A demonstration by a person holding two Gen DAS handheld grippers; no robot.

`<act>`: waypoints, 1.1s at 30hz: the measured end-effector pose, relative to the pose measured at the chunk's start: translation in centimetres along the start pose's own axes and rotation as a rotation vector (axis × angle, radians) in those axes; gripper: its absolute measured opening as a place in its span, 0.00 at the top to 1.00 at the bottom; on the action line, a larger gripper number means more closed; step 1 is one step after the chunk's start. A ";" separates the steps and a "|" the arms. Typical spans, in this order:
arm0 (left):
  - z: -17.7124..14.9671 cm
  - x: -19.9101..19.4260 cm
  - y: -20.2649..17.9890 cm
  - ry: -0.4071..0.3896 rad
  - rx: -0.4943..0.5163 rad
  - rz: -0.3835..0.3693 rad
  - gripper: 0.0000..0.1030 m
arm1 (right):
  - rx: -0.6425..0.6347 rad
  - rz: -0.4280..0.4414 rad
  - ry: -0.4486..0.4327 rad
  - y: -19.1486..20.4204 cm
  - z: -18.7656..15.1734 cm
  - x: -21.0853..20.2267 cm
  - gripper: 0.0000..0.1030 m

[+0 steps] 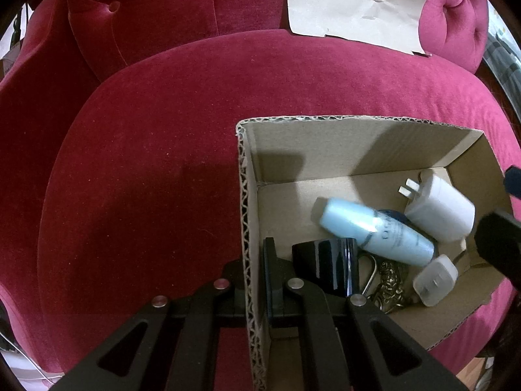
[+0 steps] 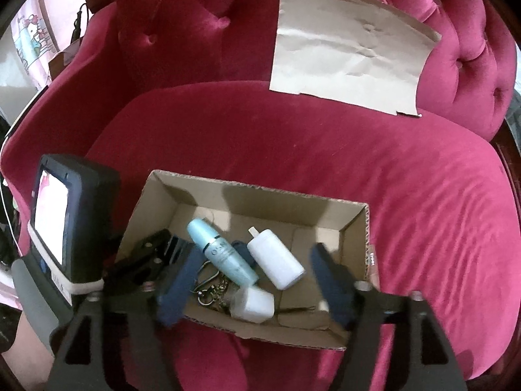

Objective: Organize rigid objects
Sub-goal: 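Move the right gripper back toward the brown lipstick tube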

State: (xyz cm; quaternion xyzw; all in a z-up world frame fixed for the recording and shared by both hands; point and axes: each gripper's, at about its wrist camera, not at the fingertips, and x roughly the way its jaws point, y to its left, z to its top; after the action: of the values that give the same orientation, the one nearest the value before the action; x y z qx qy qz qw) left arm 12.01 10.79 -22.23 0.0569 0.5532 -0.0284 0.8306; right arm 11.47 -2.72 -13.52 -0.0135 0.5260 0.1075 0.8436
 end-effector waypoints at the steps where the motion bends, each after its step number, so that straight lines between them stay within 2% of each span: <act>1: 0.0 0.0 0.1 0.000 0.000 -0.001 0.95 | 0.002 -0.006 -0.003 0.0 0.0 0.0 0.12; 2: 0.0 0.0 0.0 0.000 0.000 0.000 0.95 | 0.004 -0.008 -0.005 -0.1 0.1 0.0 0.06; 4: 0.0 0.0 0.0 0.000 0.001 0.000 0.95 | 0.008 -0.009 -0.006 -0.2 0.2 0.0 0.01; 12: 0.0 0.0 -0.1 0.000 0.001 0.001 0.95 | -0.009 -0.005 0.014 -0.2 0.1 0.4 0.00; 19: 0.0 -0.1 -0.1 0.000 0.001 0.002 0.95 | -0.017 -0.013 -0.003 -0.7 0.1 -0.3 0.00; 33: 0.0 -0.1 -0.2 0.000 0.002 0.003 0.95 | -0.001 -0.054 -0.026 -4.3 0.9 -2.4 0.00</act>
State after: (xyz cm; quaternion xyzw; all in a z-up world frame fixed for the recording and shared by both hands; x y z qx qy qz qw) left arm 11.95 10.63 -22.19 0.0584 0.5529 -0.0277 0.8307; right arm 12.14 -7.19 -11.40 -0.0269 0.5142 0.0852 0.8530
